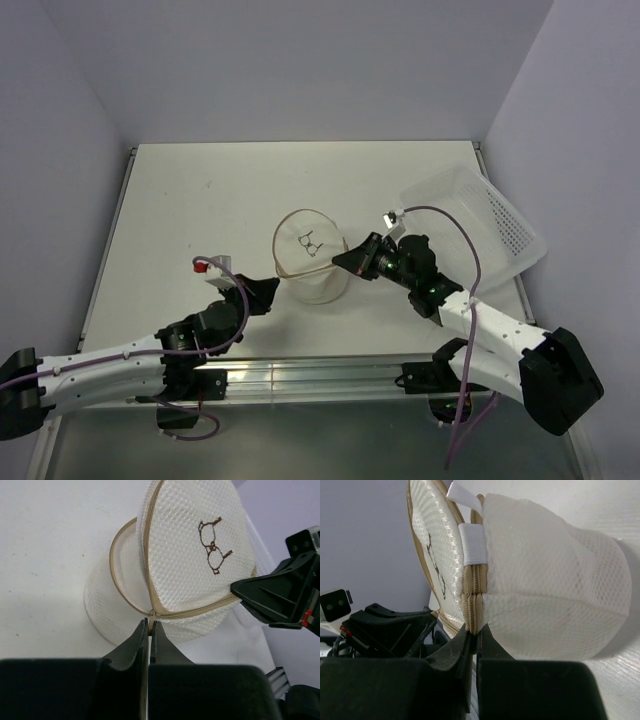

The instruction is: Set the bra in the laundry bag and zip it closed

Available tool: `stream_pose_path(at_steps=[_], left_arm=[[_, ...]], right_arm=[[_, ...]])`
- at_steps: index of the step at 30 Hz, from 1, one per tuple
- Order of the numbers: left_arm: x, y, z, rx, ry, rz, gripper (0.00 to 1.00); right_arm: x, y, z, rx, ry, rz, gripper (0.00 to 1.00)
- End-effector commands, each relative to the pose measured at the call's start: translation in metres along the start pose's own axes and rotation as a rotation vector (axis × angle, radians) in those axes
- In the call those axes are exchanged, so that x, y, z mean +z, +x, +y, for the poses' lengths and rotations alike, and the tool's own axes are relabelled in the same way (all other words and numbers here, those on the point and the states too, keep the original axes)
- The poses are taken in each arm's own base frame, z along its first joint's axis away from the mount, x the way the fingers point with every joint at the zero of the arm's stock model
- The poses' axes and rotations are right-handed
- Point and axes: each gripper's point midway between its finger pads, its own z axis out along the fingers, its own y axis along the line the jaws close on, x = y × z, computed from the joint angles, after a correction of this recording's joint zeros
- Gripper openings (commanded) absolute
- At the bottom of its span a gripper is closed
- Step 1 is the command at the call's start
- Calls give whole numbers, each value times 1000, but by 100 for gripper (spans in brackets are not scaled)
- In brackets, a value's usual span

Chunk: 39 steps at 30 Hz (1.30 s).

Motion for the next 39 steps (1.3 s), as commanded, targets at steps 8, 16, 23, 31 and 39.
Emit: stream_pose_path(at_steps=[8, 16, 23, 31, 39], left_arm=[[-10, -18, -1, 27, 1, -34, 0], [1, -12, -48, -16, 105, -17, 0], [11, 1, -82, -42, 194, 22, 0], [9, 17, -79, -38, 193, 63, 0], [8, 19, -78, -23, 197, 72, 0]], right_arm=[[29, -42, 10, -127, 5, 37, 34], [10, -6, 21, -158, 16, 28, 93], [2, 36, 28, -59, -36, 34, 86], [10, 30, 45, -63, -94, 23, 59], [23, 30, 30, -35, -36, 9, 30]])
